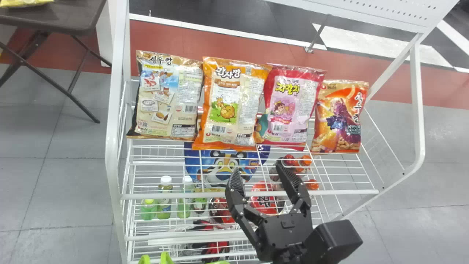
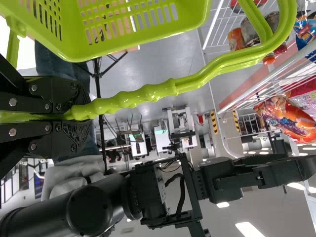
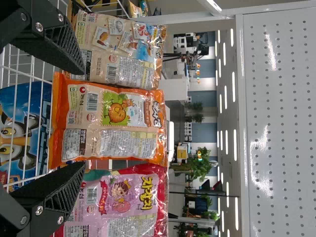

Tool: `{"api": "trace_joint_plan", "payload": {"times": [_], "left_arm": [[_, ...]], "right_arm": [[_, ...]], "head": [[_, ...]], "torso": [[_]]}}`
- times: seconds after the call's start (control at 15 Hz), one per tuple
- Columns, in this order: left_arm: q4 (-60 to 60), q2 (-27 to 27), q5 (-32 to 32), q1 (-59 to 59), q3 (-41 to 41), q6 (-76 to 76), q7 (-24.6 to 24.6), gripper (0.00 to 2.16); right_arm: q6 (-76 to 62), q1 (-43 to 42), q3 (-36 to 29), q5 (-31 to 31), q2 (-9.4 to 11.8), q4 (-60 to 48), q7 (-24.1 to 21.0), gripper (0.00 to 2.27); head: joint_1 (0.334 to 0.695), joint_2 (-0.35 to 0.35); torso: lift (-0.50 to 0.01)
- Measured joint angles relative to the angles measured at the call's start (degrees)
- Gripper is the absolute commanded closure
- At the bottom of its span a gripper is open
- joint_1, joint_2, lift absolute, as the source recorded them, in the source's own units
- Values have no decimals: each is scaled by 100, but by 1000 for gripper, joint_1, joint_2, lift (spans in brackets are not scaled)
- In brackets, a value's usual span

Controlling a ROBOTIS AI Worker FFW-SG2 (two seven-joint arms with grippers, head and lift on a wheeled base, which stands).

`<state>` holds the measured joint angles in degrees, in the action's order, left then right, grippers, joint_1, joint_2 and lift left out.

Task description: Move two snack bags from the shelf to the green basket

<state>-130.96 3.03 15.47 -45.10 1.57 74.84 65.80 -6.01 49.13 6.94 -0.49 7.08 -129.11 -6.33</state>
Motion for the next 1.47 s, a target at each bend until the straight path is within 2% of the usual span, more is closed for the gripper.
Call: {"api": "trace_joint_plan", "payload": {"times": [0.8, 1.2, 1.47], "left_arm": [[70, 13, -25, 63, 39, 0, 47, 2145], [134, 14, -231, 66, 230, 73, -12, 2145], [268, 90, -304, 261, 333, 145, -15, 2145]], "right_arm": [[85, -138, -25, 32, -19, 45, 0, 178], [1023, -1188, -47, 34, -21, 472, 9, 178], [1243, -1886, -85, 53, -139, 880, 1, 178]], "head": [[695, -350], [695, -350], [695, -350]], "torso": [[-16], [-16], [-16]]}}
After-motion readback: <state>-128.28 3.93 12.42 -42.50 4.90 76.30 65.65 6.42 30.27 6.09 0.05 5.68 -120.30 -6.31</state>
